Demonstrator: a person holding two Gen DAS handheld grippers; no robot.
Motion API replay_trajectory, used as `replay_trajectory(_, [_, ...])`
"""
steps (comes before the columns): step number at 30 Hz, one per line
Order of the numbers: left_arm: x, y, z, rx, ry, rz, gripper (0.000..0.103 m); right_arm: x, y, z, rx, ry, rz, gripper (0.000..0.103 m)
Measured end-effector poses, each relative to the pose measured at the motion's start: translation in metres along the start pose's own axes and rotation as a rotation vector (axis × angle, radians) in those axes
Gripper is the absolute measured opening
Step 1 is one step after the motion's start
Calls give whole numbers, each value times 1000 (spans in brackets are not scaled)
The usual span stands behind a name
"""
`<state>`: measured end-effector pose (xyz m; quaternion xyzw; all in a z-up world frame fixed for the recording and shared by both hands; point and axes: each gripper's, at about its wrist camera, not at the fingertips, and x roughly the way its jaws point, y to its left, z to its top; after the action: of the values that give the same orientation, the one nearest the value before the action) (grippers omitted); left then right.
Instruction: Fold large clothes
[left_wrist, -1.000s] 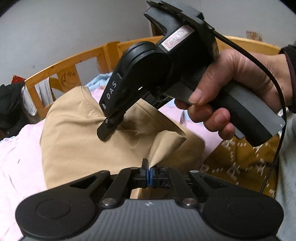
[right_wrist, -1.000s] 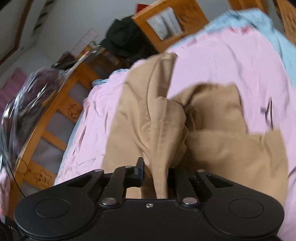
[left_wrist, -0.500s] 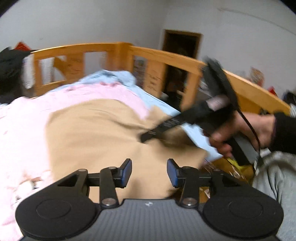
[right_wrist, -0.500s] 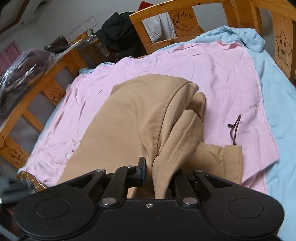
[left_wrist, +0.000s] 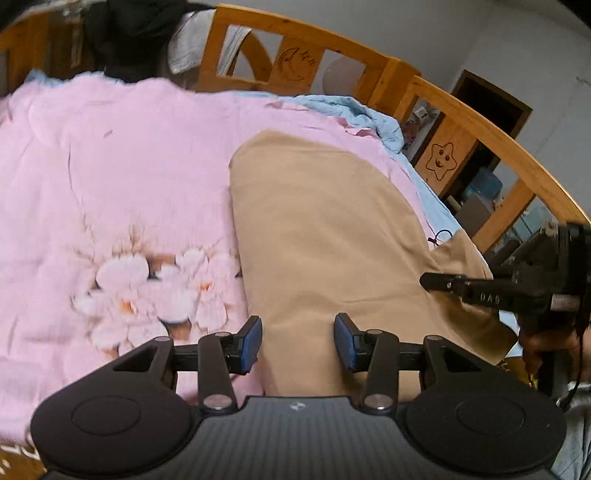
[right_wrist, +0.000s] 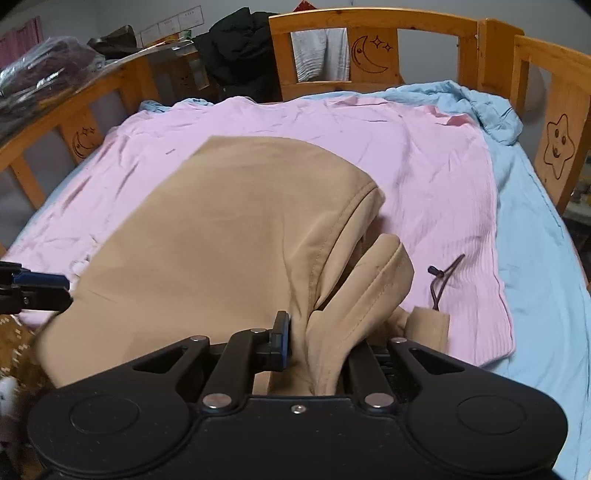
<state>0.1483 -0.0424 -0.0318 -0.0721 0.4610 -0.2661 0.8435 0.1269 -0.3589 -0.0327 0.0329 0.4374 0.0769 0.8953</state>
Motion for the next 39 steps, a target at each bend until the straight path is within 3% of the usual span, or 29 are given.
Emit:
replay_trajectory(7, [5, -12, -6, 58, 0, 44, 50, -2, 10, -16, -25, -58, -71, 22])
replay_trajectory(16, [-1, -17, -2, 54, 5, 50, 50, -30, 9, -19, -22, -78, -163, 67])
replay_trajectory(20, [-16, -21, -4, 75, -45, -7, 50, -49, 13, -22, -41, -128, -222, 77])
replay_trajectory(22, [-21, -29, -9, 132, -68, -43, 50, -54, 19, -25, -77, -140, -234, 77])
replay_trajectory(24, [-15, -39, -15, 203, -47, -10, 50, -53, 27, -29, -136, -117, -239, 77])
replay_trajectory(28, [-6, -47, -23, 245, -40, 39, 49, -39, 35, -41, -211, -59, -244, 75])
replay_trajectory(33, [1, -52, -23, 264, -34, 61, 49, -18, 31, -49, -190, 4, -237, 75])
replay_trajectory(39, [6, -56, -33, 326, -44, 94, 49, -5, 33, -55, -192, 20, -243, 77])
